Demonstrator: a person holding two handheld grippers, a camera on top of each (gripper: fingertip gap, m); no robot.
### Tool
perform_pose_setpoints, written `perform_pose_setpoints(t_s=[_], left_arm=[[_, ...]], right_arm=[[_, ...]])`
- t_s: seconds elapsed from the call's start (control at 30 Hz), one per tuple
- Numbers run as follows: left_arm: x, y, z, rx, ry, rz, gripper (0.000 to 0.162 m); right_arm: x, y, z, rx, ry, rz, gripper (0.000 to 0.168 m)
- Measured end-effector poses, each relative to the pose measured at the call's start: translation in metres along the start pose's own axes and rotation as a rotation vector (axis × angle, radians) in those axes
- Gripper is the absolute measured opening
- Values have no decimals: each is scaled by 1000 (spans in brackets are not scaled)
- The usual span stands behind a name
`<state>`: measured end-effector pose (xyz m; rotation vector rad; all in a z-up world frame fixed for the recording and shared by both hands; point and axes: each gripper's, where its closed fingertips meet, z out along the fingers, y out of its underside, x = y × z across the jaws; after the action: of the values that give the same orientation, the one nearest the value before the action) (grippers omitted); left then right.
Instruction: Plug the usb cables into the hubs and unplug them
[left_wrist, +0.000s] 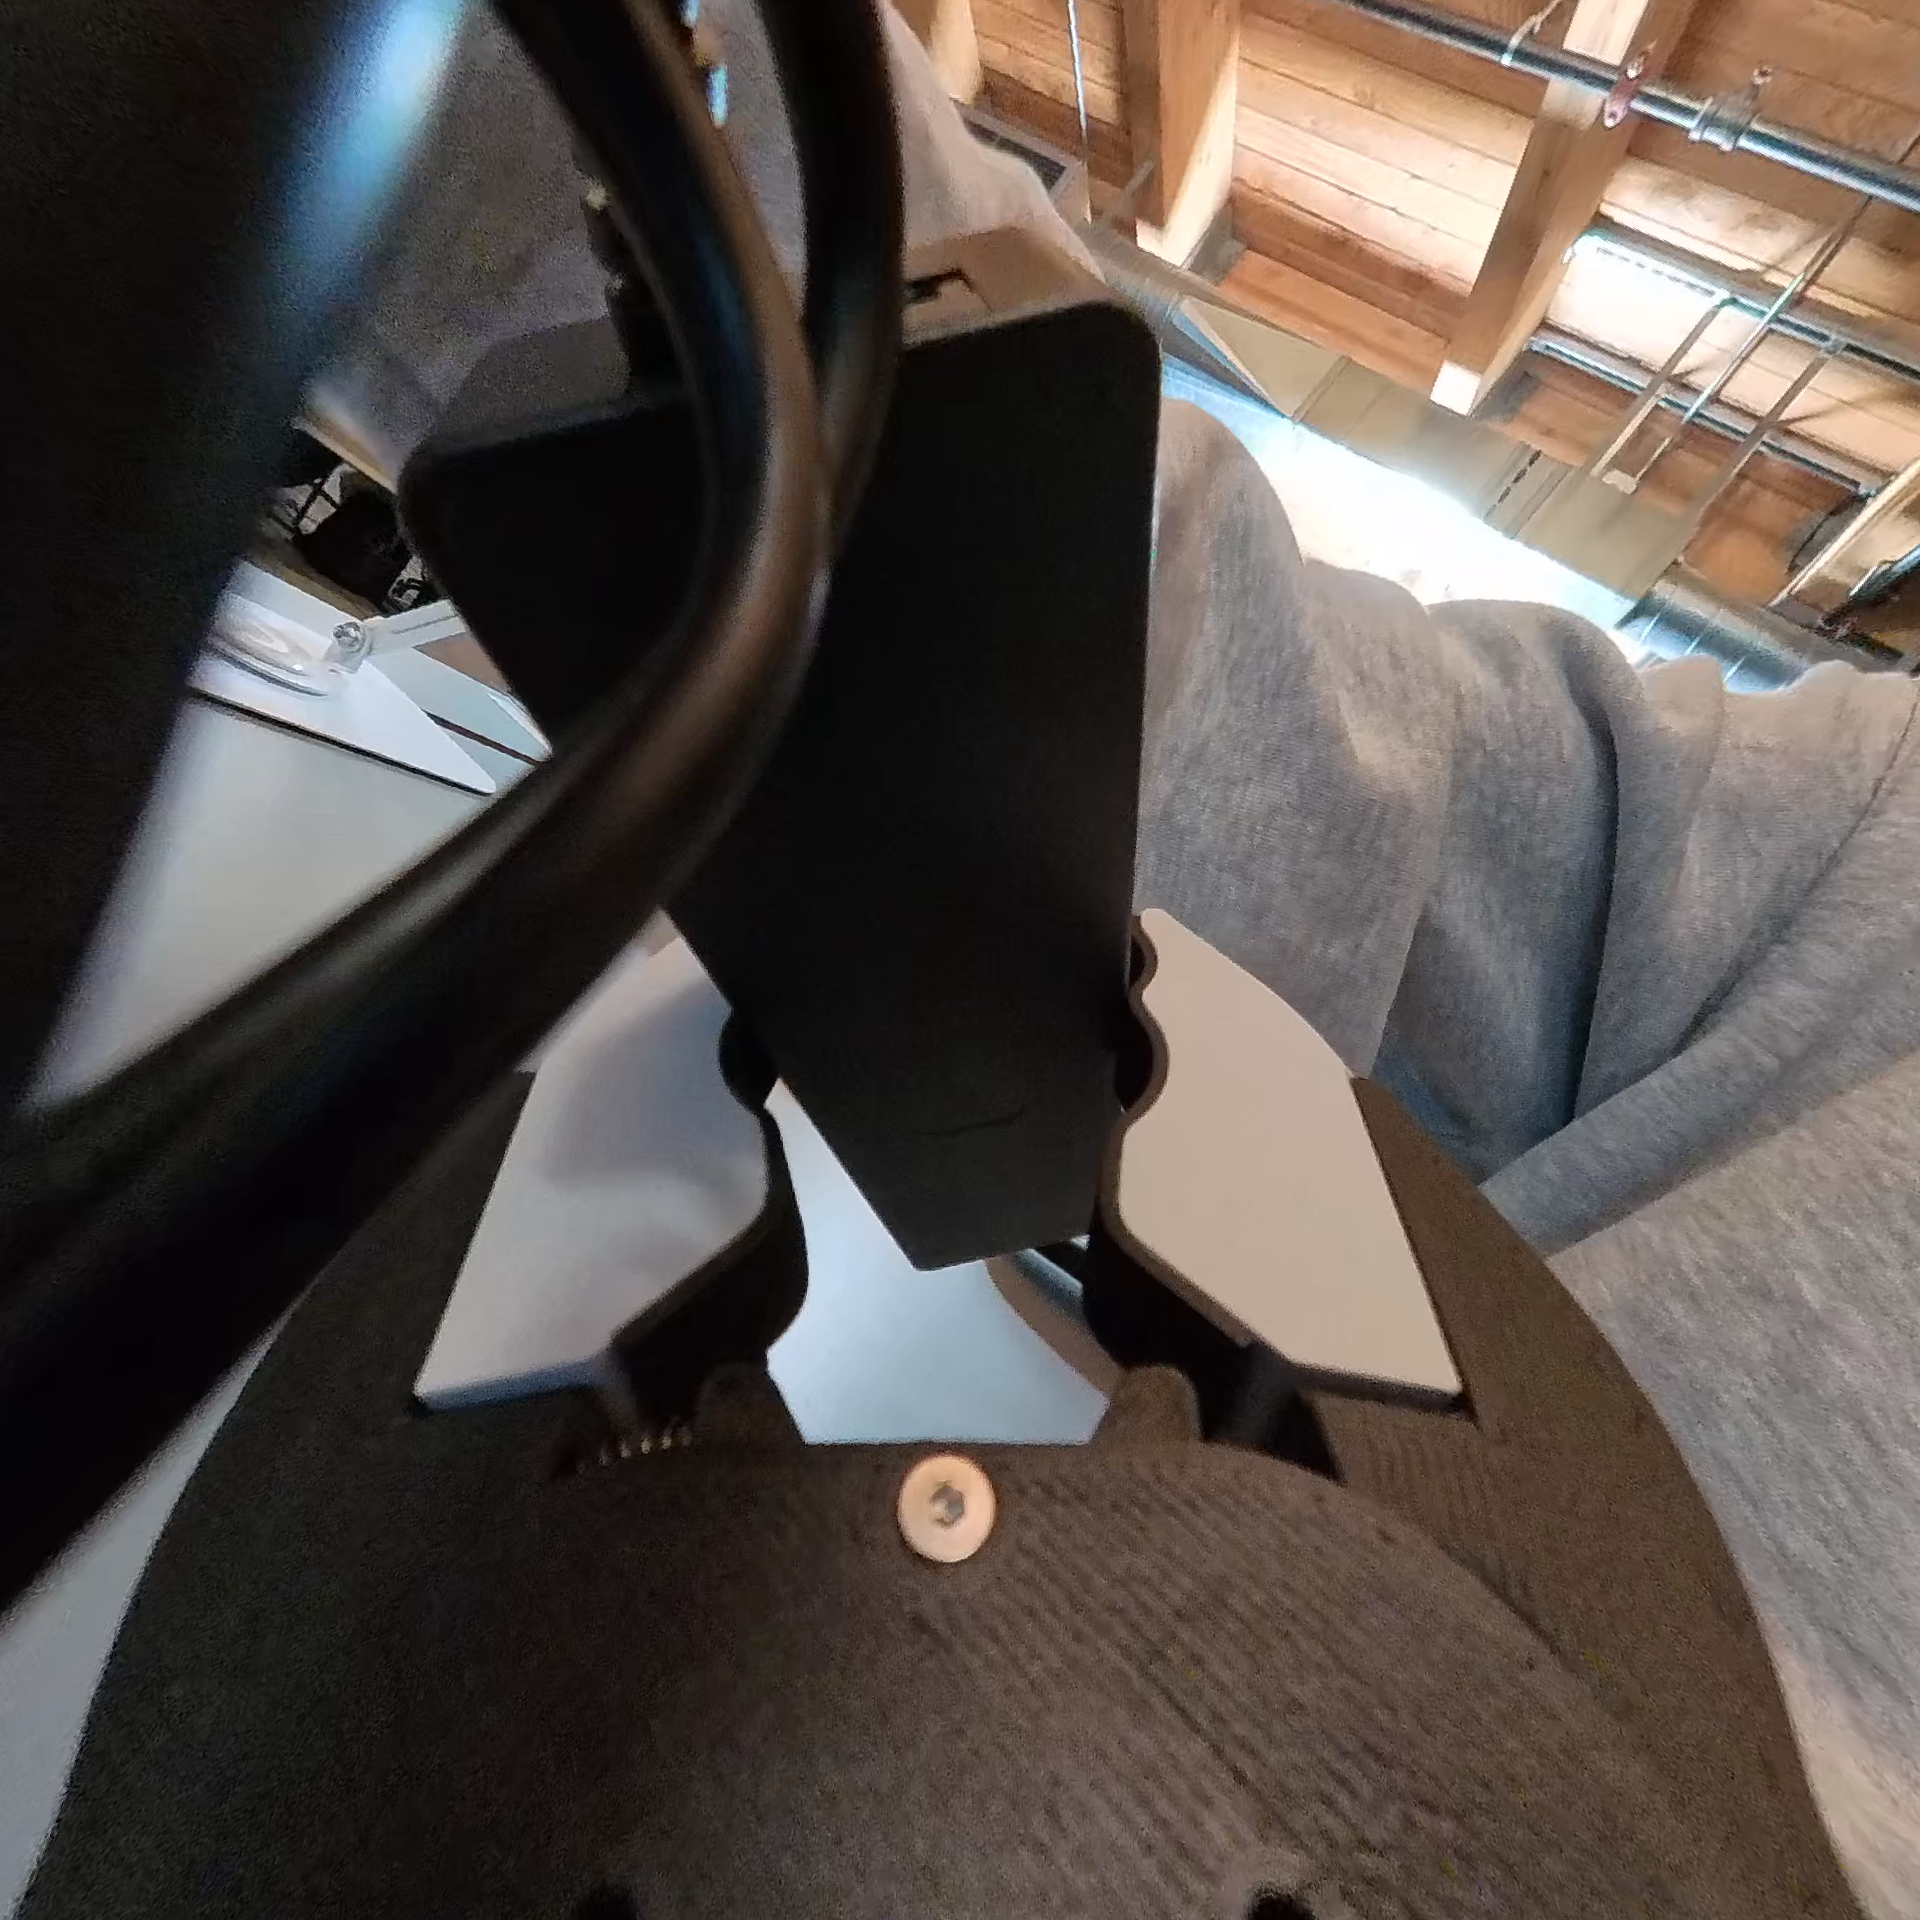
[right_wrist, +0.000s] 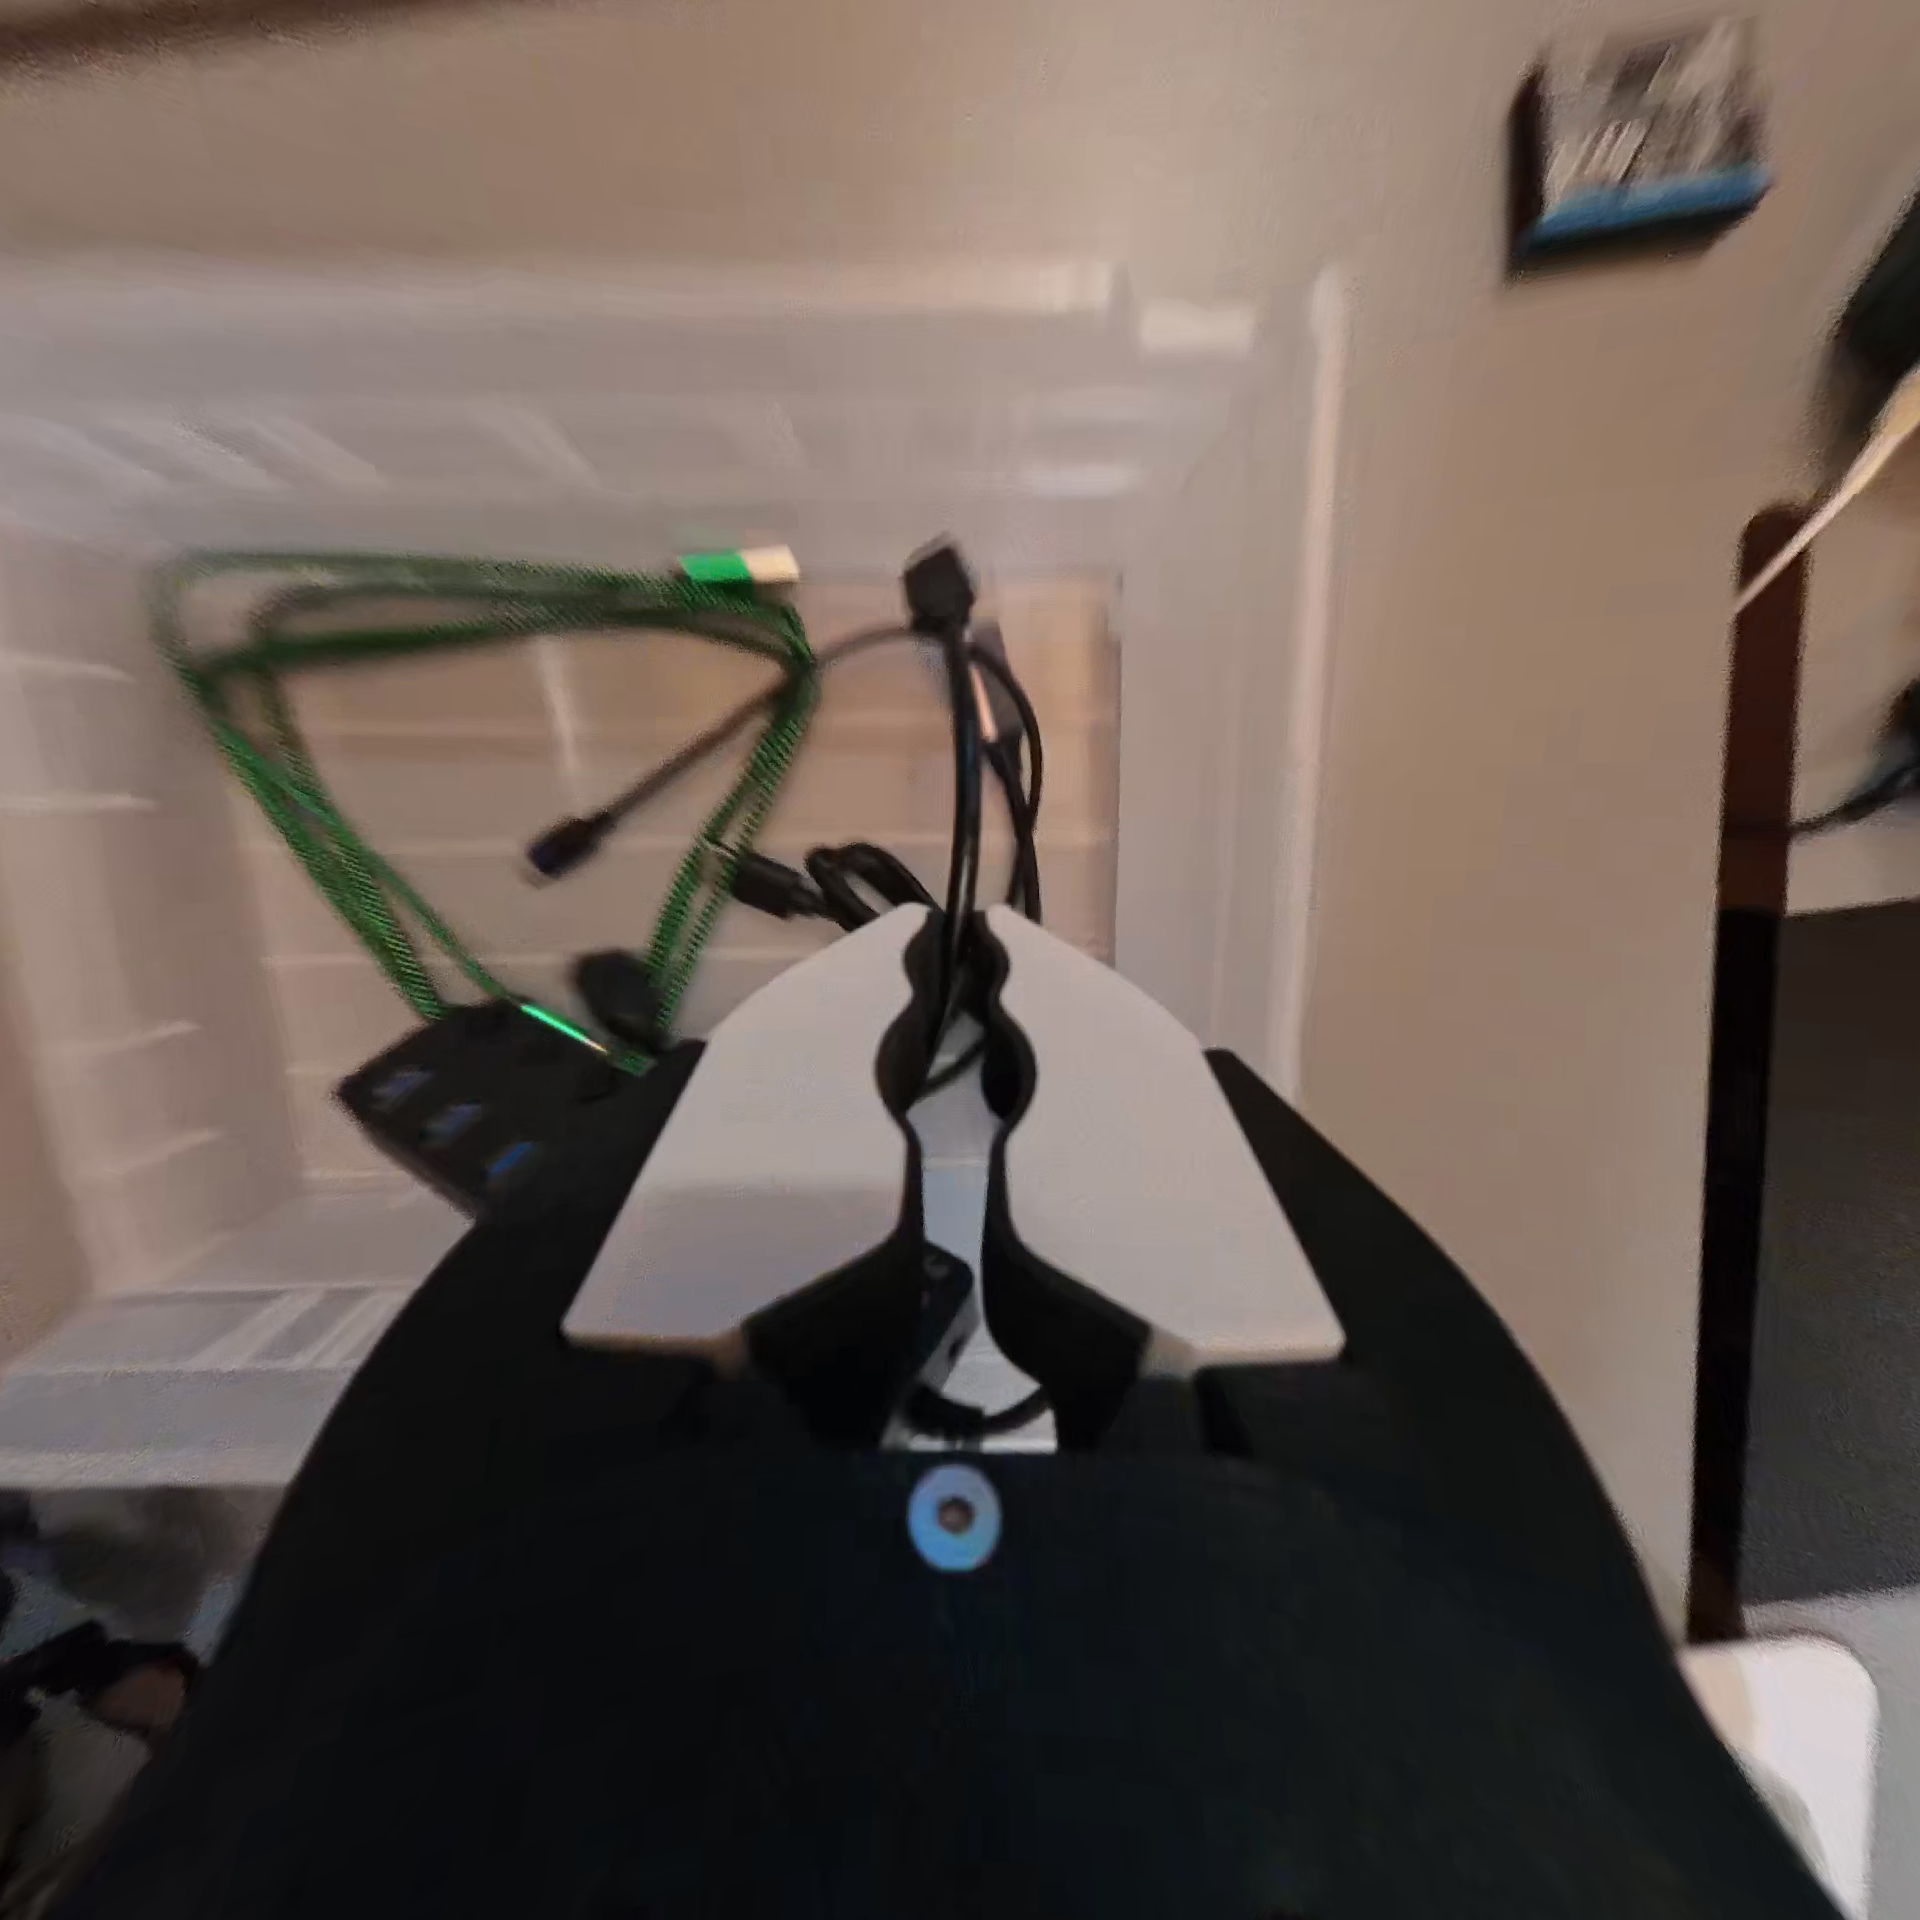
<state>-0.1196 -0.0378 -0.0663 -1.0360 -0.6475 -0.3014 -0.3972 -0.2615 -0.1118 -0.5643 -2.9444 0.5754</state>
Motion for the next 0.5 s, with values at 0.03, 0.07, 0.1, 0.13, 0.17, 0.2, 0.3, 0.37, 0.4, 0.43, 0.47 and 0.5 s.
perform_pose_setpoints(t_s=[0.03,0.07,0.1,0.13,0.17,0.2,0.3,0.37,0.4,0.43,0.47,0.5], left_arm=[[0,1,0,-2,1,-1,65],[0,1,1,-4,1,-4,65],[-1,2,1,-4,1,-8,65],[-1,2,1,-4,1,-11,65],[0,2,2,-5,2,-12,65],[0,3,2,-6,2,-10,65],[0,5,3,-13,2,-5,65],[0,6,4,-14,1,-7,65],[0,6,4,-12,1,-9,65],[0,5,4,-9,2,-10,65],[0,4,3,-4,3,-10,65],[-1,3,4,1,4,-10,65]], right_arm=[[-3,-10,-17,84,-21,4,4],[-6,-19,-36,166,-39,4,4],[-8,-26,-57,245,-51,2,4],[-9,-30,-78,320,-55,1,4],[-10,-32,-101,400,-61,0,4],[-10,-33,-125,485,-69,2,5],[-15,-20,-198,729,-153,47,5],[-22,6,-237,854,-255,103,5],[-26,23,-253,910,-303,129,4],[-29,43,-264,950,-339,158,5],[-33,65,-271,985,-369,180,4],[-38,89,-276,1014,-399,198,4]])
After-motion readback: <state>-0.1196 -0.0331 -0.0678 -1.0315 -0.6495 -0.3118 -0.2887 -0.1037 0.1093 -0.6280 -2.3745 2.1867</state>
